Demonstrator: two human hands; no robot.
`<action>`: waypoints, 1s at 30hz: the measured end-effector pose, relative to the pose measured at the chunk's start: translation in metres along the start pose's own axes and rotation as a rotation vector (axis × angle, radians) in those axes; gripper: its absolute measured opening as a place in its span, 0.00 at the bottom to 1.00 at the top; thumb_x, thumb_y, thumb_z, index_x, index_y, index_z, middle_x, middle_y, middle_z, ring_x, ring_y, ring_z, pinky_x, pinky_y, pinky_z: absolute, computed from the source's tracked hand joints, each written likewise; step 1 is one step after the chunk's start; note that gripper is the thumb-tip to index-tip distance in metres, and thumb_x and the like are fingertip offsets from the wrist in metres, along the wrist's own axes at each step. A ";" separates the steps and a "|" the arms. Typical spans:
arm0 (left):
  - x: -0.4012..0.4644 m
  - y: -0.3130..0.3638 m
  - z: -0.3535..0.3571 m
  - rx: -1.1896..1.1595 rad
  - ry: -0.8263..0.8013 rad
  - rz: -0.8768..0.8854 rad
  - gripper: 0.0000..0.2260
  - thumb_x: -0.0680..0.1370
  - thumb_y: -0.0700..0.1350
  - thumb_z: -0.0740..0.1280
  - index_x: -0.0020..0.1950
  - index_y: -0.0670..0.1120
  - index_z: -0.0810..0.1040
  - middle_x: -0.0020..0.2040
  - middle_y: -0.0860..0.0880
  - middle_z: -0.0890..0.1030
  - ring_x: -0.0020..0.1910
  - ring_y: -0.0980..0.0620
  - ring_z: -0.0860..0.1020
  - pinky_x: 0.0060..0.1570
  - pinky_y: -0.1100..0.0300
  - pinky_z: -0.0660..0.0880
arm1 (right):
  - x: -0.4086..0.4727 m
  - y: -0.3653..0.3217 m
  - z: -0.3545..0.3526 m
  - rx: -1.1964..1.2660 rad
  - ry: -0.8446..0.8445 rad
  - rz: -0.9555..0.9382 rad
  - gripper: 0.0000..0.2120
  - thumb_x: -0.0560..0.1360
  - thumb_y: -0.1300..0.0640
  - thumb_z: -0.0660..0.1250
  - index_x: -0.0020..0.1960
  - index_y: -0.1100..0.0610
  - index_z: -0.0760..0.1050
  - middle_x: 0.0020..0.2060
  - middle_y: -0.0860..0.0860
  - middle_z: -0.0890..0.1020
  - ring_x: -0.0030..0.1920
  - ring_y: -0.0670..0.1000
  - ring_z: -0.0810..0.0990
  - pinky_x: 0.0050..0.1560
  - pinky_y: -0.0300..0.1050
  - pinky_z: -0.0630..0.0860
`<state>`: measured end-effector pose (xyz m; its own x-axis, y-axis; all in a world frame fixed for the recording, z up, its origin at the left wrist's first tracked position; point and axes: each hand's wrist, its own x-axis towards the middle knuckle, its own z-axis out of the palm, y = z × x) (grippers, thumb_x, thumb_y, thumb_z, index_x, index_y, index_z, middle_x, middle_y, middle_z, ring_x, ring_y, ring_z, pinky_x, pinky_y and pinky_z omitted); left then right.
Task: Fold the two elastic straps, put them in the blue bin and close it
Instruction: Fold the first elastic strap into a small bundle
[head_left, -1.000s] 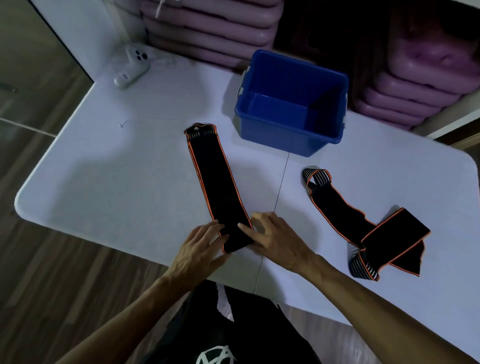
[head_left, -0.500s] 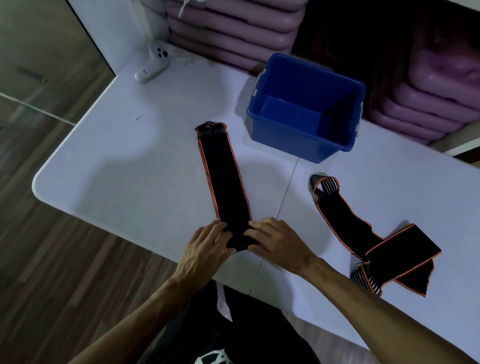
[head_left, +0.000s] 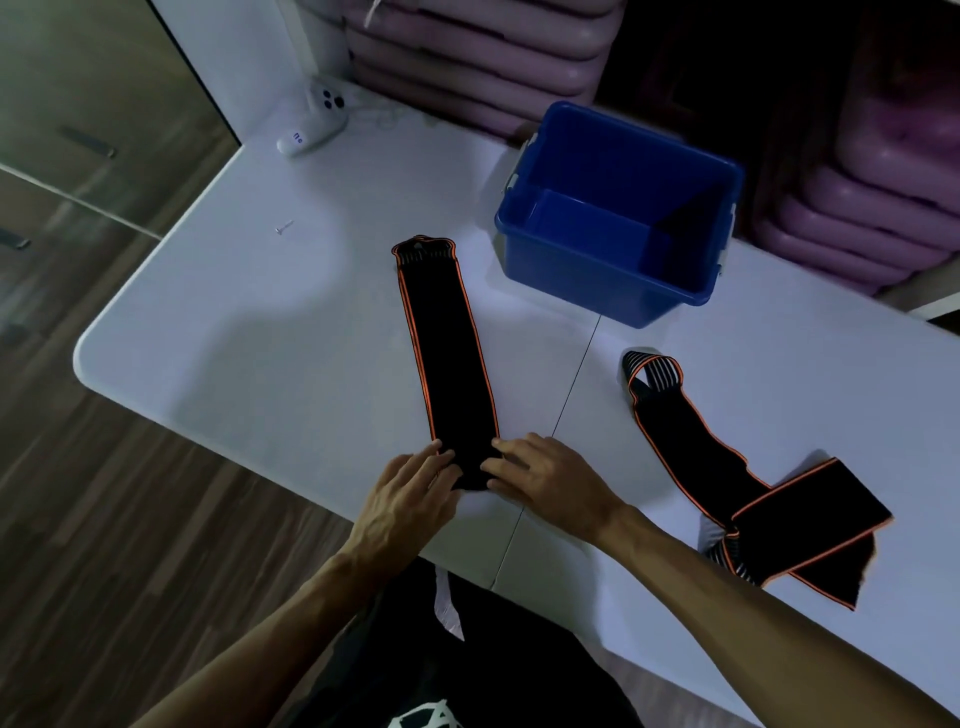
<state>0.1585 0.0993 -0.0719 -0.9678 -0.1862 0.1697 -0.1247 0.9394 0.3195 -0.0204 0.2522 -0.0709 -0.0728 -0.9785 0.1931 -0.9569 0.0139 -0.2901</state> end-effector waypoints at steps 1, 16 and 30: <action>0.001 -0.001 0.000 -0.009 -0.006 -0.005 0.13 0.78 0.48 0.62 0.55 0.42 0.80 0.58 0.44 0.81 0.63 0.46 0.77 0.55 0.51 0.77 | 0.001 0.001 0.000 0.000 -0.002 -0.002 0.12 0.81 0.51 0.62 0.57 0.55 0.79 0.55 0.58 0.82 0.46 0.56 0.80 0.42 0.49 0.78; 0.036 -0.003 -0.022 -0.363 -0.127 -0.343 0.17 0.79 0.53 0.54 0.51 0.44 0.76 0.48 0.48 0.79 0.47 0.49 0.75 0.46 0.53 0.75 | 0.034 0.009 -0.014 0.208 -0.147 0.129 0.16 0.81 0.48 0.59 0.52 0.59 0.79 0.49 0.53 0.81 0.50 0.54 0.74 0.47 0.49 0.75; 0.061 -0.016 -0.019 -0.332 -0.052 -0.478 0.04 0.76 0.40 0.68 0.48 0.42 0.81 0.40 0.44 0.82 0.40 0.43 0.77 0.40 0.57 0.70 | 0.063 0.002 -0.021 0.652 -0.166 0.578 0.06 0.79 0.54 0.67 0.54 0.53 0.75 0.43 0.47 0.81 0.40 0.42 0.77 0.43 0.37 0.74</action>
<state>0.1059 0.0671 -0.0495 -0.8315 -0.5448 -0.1086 -0.4829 0.6123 0.6260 -0.0327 0.1953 -0.0394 -0.4044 -0.8729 -0.2728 -0.4290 0.4445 -0.7864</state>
